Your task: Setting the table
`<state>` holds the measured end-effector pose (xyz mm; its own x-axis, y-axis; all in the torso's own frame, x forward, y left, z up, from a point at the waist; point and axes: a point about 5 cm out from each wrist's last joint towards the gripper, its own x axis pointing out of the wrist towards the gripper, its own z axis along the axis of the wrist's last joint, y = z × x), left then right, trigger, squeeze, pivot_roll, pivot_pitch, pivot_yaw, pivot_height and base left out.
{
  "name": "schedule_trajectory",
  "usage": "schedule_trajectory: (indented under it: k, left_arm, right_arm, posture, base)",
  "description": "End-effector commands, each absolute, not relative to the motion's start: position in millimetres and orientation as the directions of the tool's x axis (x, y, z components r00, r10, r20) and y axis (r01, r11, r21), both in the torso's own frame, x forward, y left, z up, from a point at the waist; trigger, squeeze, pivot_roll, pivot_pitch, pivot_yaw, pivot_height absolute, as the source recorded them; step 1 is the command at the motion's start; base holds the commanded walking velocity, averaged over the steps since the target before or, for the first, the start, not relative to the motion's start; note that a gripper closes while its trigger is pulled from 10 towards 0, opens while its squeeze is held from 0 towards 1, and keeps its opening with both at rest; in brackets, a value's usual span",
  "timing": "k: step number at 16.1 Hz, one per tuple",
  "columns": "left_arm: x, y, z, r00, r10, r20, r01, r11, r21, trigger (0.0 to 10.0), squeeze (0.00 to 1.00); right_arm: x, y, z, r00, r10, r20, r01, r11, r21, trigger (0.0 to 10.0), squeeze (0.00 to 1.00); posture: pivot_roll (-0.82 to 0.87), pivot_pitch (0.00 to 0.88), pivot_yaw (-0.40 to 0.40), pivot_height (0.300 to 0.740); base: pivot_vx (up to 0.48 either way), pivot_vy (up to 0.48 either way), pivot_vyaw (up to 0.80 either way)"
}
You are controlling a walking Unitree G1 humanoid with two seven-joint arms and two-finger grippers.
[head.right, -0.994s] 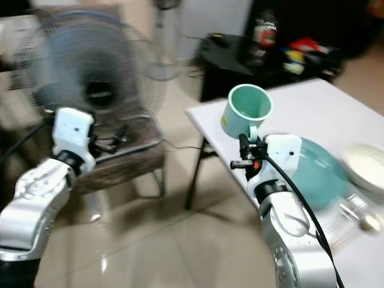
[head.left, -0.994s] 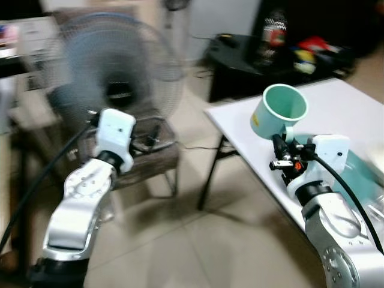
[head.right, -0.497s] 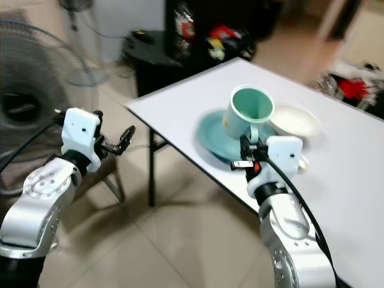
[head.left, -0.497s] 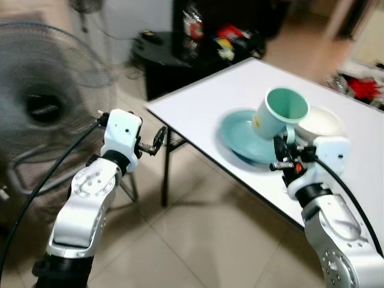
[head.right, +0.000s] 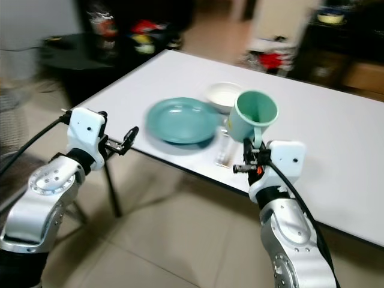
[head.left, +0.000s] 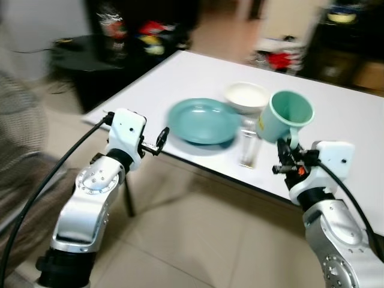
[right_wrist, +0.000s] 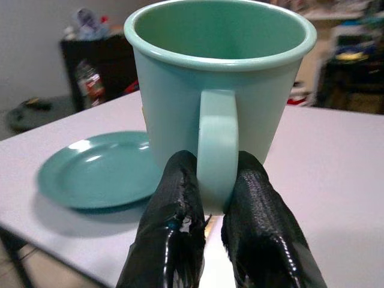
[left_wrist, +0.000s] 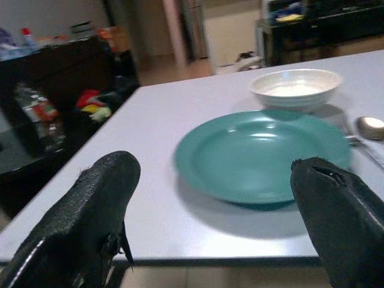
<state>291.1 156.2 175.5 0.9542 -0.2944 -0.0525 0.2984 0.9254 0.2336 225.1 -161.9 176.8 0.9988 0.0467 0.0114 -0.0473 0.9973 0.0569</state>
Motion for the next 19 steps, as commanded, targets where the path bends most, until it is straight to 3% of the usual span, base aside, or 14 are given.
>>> schedule_trajectory:
  k: [1,4,10,19]
  left_arm:
    - [292.3,152.7,176.9,0.949,-0.31,-0.055,0.314,0.92,0.232,10.0,0.0]
    - [293.1,152.9,177.7,0.949,-0.311,-0.052,0.314,0.919,0.238,10.0,0.0]
    - [293.6,153.2,177.7,0.951,-0.305,-0.049,0.308,0.922,0.234,10.0,0.0]
    - [293.3,149.9,183.8,0.953,-0.303,0.006,0.294,0.928,0.228,10.0,0.0]
  right_arm:
    - [223.8,-168.0,177.5,1.0,0.011,0.015,-0.012,0.999,0.044,10.0,0.0]
    - [224.0,-167.9,178.4,1.0,0.011,0.023,-0.012,0.999,0.052,10.0,0.0]
    - [224.7,-165.2,175.7,0.999,0.047,0.003,-0.047,0.998,0.045,10.0,0.0]
    - [228.0,-173.5,174.4,0.999,0.038,-0.007,-0.038,0.998,0.044,10.0,0.0]
  posture:
    - [0.03,0.0,0.011,0.74]
    - [0.03,0.0,0.018,0.74]
    - [0.03,0.0,0.014,0.74]
    - [0.03,0.0,0.002,0.74]
  base:
    - [0.0,0.48,-0.8]
    - [0.0,0.48,-0.71]
    - [0.0,0.48,0.0]
    - [0.032,0.0,0.0]
